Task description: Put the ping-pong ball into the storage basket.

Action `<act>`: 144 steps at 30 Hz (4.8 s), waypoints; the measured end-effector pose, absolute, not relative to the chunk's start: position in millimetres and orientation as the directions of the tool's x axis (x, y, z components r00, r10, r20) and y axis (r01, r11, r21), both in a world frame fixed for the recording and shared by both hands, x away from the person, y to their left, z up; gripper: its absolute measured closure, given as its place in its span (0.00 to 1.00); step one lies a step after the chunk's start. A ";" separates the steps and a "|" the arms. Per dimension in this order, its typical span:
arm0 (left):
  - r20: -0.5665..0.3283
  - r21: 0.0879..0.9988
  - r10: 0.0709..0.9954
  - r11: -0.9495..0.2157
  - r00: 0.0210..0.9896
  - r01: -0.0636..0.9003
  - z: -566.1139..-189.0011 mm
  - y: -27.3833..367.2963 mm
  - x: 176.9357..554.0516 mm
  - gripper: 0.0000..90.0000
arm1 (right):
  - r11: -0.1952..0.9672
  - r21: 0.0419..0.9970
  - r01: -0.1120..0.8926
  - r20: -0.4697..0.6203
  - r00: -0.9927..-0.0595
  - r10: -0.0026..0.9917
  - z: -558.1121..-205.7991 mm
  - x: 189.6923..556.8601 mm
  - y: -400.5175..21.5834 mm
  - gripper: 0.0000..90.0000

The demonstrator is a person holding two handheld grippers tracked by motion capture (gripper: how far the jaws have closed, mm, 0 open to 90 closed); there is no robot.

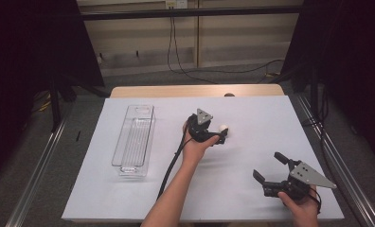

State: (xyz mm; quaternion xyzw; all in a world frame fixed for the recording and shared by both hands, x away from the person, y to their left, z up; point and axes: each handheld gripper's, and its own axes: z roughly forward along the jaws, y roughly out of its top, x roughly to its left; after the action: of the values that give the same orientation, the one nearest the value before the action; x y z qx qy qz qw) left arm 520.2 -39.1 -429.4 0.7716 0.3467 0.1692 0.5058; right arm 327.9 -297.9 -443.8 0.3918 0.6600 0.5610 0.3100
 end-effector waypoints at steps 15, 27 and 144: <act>-0.085 0.895 0.704 -0.258 0.705 0.364 -432.8 -47.5 525.7 0.03 | 0.066 0.985 0.157 0.023 -0.503 0.864 -443.3 328.7 -298.1 0.01; -0.084 0.885 0.690 -0.280 0.719 0.373 -440.1 -55.4 528.8 0.03 | 0.065 0.985 0.162 0.026 -0.504 0.863 -442.5 328.2 -297.1 0.01; -0.161 0.822 0.700 -0.296 0.696 0.487 -418.4 -13.4 525.9 0.57 | 0.089 0.984 0.157 0.004 -0.513 0.858 -443.1 329.0 -295.1 0.01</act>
State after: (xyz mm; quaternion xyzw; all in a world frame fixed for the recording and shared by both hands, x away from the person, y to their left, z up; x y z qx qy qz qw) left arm 525.9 -13.4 -418.4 0.7966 0.3726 0.1151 0.4619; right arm 329.0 -295.1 -443.1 0.3802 0.6676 0.5574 0.3147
